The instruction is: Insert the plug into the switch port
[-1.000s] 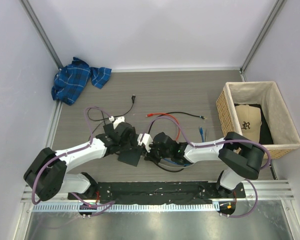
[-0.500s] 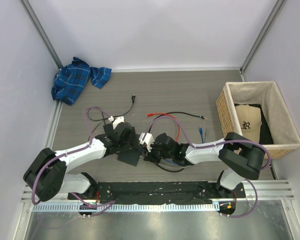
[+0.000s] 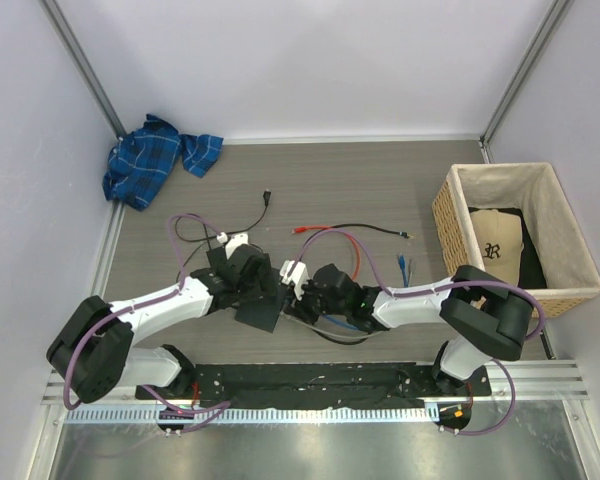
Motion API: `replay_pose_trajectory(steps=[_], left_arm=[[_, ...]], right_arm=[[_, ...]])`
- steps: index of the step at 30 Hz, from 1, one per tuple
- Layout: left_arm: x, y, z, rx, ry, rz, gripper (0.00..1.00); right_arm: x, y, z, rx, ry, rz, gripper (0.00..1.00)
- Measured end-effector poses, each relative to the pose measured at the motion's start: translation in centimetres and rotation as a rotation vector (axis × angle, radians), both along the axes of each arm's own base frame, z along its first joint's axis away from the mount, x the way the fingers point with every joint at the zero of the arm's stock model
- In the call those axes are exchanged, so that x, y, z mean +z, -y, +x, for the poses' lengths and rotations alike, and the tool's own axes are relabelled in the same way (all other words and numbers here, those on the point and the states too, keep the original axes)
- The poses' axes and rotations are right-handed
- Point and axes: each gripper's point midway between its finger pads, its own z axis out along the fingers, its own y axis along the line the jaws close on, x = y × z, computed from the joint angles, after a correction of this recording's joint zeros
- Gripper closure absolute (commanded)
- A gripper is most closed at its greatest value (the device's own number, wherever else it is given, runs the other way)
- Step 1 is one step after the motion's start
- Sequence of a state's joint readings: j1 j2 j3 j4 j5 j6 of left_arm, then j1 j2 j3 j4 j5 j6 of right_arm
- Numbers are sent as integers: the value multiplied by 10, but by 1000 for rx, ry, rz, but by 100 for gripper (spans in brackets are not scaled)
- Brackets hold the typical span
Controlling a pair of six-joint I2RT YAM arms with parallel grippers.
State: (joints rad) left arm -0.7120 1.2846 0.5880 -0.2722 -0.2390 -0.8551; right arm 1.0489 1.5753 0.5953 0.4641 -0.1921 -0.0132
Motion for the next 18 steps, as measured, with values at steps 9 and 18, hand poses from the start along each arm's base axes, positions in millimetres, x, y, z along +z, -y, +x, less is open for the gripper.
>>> replay_pose_trajectory(steps=[9,18], left_arm=[[0,0,0,0,0,0,15],[0,0,0,1,0,0,14]], right_arm=[[-8,8,0,-3,-15,-60,73],[-1,10,-7,28,54,-155,66]])
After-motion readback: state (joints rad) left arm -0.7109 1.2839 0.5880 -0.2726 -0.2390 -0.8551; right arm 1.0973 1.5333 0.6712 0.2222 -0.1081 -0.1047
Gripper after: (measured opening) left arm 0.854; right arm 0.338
